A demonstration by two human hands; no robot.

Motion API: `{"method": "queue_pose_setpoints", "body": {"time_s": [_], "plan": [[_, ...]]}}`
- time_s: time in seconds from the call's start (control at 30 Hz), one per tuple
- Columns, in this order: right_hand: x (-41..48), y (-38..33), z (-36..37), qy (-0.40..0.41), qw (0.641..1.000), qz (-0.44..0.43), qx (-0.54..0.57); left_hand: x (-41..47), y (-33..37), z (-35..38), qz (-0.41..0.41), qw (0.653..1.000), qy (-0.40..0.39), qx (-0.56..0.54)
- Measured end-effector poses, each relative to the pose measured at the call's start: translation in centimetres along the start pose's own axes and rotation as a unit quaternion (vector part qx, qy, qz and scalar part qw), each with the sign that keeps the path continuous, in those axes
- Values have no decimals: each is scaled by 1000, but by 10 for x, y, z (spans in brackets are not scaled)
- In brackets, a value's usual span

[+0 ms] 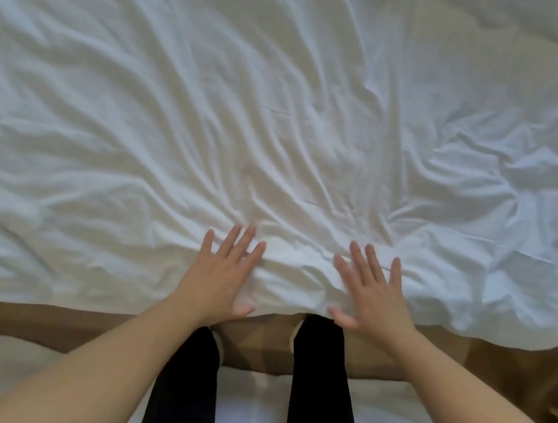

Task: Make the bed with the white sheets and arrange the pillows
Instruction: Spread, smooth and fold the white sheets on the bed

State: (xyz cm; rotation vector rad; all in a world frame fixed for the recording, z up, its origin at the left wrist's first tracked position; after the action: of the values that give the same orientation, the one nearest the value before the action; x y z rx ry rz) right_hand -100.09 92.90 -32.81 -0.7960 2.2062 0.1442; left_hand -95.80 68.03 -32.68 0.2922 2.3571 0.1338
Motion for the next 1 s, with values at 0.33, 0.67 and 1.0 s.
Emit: {"method": "queue_pose_setpoints", "body": {"time_s": [0.33, 0.67, 1.0], "plan": [[23, 47, -33, -15, 989, 141, -31, 32, 38, -17, -26, 999, -40, -4], [46, 77, -202, -286, 949, 129, -40, 53, -28, -219, -120, 983, -116, -79], [41, 109, -213, 269, 961, 63, 14, 110, 50, -228, -76, 982, 175, 0]]}}
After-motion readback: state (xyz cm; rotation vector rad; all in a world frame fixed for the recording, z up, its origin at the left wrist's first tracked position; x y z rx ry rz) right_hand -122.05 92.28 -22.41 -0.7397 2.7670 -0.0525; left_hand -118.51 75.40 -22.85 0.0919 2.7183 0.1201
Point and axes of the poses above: each hand's wrist, its own x-axis towards the middle knuckle, its own z-axis out of the palm, y = z × x, the point moved 7 cm from there along x, towards the middle knuckle, and after that the axes turned 6 degrees about -z, right-handed, at the moved point
